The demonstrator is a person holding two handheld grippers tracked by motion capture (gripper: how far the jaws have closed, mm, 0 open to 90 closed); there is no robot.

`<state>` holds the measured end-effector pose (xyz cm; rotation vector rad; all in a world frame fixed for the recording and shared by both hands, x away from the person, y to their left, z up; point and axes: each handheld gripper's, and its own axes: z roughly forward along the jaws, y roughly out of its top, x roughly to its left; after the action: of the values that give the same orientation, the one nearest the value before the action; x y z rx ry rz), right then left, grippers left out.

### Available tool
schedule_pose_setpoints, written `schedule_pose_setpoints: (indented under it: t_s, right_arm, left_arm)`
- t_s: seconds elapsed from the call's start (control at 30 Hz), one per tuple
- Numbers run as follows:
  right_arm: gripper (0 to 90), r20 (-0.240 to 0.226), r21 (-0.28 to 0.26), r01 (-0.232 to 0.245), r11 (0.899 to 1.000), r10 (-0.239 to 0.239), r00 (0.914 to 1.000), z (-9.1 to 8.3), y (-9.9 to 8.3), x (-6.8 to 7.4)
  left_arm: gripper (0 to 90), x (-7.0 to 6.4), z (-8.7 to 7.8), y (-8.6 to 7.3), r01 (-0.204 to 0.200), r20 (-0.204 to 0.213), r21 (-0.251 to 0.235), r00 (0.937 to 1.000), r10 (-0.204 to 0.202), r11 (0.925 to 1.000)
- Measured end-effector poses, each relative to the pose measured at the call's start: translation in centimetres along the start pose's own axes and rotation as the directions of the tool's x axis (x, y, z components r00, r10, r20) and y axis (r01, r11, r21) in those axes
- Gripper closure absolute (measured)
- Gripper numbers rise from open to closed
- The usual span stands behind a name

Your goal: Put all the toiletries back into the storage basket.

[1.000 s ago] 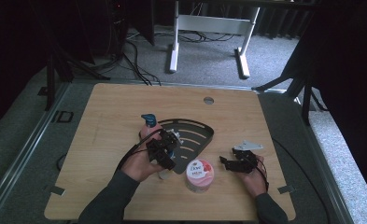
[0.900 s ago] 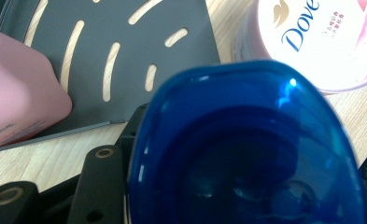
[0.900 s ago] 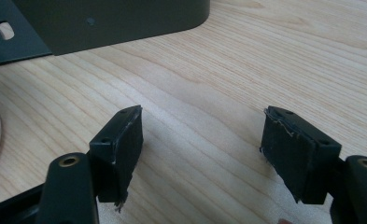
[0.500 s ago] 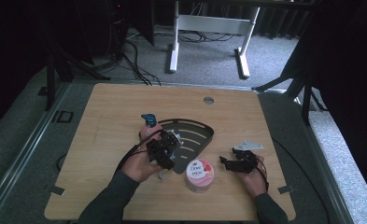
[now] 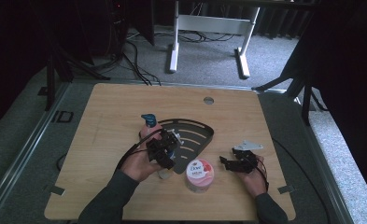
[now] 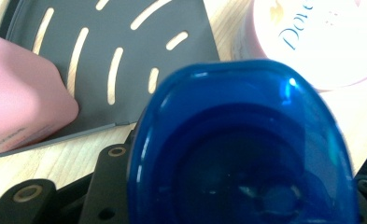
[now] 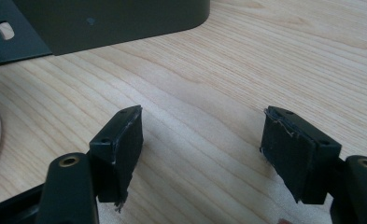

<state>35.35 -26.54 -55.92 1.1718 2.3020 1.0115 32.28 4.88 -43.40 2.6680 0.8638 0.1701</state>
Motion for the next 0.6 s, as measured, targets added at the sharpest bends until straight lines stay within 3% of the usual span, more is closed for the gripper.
schedule_pose_setpoints:
  t_s: [0.3,0.6]
  right_arm:
    - [29.2,0.0,0.0,0.001,1.0,-0.001,1.0,0.0,0.0,0.0]
    - [29.2,0.0,0.001,0.002,1.0,-0.002,1.0,0.0,0.0,0.0]
  left_arm:
    - [55.0,0.5,-0.9,0.5,-0.001,0.019,-0.024,0.9998,0.001,0.9997]
    - [55.1,0.9,-1.2,1.1,0.003,0.013,-0.04,0.9999,-0.003,0.9992]
